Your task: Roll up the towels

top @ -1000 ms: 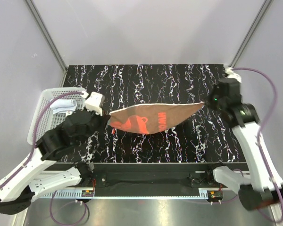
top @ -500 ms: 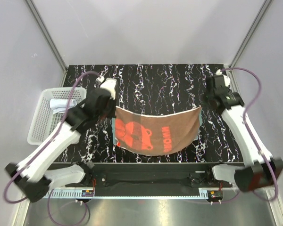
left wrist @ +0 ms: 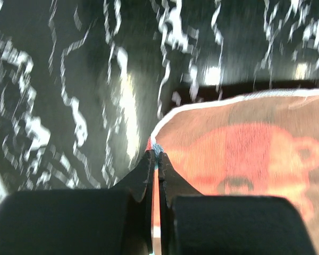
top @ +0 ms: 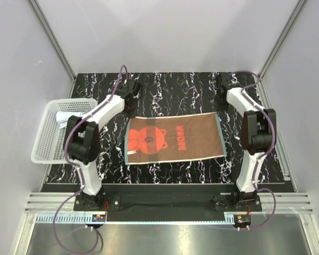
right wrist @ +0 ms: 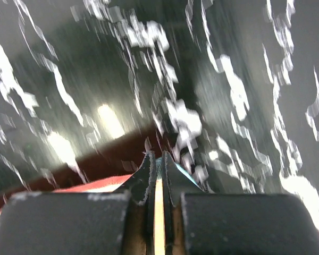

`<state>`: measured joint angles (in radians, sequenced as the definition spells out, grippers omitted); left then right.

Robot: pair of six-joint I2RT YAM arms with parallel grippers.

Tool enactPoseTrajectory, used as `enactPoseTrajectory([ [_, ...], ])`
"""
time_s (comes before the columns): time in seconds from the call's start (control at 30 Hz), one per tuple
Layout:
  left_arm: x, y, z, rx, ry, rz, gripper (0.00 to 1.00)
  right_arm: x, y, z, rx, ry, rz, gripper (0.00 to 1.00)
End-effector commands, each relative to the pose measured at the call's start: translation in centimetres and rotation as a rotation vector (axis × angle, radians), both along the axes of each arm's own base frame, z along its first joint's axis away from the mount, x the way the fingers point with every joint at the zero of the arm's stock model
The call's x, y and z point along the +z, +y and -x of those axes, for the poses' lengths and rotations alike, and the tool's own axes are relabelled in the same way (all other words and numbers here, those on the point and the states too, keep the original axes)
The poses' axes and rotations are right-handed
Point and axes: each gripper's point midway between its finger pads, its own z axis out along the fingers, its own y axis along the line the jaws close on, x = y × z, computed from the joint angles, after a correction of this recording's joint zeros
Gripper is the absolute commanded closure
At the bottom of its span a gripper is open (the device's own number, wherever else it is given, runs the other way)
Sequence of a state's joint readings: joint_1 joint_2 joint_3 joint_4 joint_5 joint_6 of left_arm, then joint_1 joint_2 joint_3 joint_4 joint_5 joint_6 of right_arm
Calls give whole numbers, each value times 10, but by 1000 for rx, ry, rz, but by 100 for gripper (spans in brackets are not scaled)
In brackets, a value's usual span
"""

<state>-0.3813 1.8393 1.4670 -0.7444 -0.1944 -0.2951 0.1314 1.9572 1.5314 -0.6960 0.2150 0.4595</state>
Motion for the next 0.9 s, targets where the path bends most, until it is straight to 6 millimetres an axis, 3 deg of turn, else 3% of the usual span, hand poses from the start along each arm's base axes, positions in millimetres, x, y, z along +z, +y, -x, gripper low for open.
enactPoseTrajectory([
  [0.0,24,-6,-43,9,-95,48,100,11,-3,-47,20,-88,-14,100],
  [0.03,12,-1,-48,23,-69,38,100,17,-8,-59,10,-109,-11,100],
  [0.1,9,6,-57,35,-62,19,100,3,-13,-66,4,-74,-4,100],
  [0.13,6,10,-65,46,-57,12,100,11,-18,-76,-6,-98,-2,96],
  [0.17,7,13,-70,50,-62,4,100,2,-21,-77,-4,-74,-1,84],
  [0.2,2,16,-74,44,-50,-4,97,11,-20,-86,3,-93,-9,68],
  [0.23,8,20,-80,50,-60,4,78,11,-24,-87,1,-83,-10,32],
  [0.33,16,25,-79,50,-66,4,35,11,-30,-77,6,-37,7,1],
  [0.37,20,25,-77,52,-76,5,19,24,-31,-74,6,-62,12,0],
  [0.43,39,26,-70,70,-121,33,6,19,-37,-58,-1,-53,36,0],
  [0.47,30,29,-55,80,-96,29,6,40,-41,-52,-16,-97,48,0],
  [0.5,51,29,-47,106,-145,62,6,28,-51,-32,-41,-58,86,0],
  [0.53,57,28,-41,114,-169,90,7,51,-55,-28,-57,-122,96,0],
  [0.57,40,30,-20,149,-126,105,13,55,-63,-19,-88,-136,114,0],
  [0.6,61,27,-10,151,-185,146,14,40,-66,1,-104,-100,111,0],
  [0.63,59,24,3,151,-178,168,16,61,-68,5,-119,-178,89,0],
  [0.67,56,25,26,180,-173,190,16,44,-65,24,-117,-146,59,0],
  [0.7,51,21,39,186,-165,204,17,48,-66,30,-118,-164,50,0],
  [0.73,48,19,51,197,-162,228,17,66,-66,36,-127,-226,41,0],
  [0.77,37,18,75,240,-141,264,20,55,-64,51,-123,-209,32,0],
  [0.8,34,17,85,257,-138,293,22,60,-62,57,-122,-235,22,0],
  [0.83,34,11,91,260,-149,340,23,78,-59,61,-134,-304,-3,0],
  [0.87,38,7,100,278,-172,394,24,72,-52,72,-122,-297,-41,0],
])
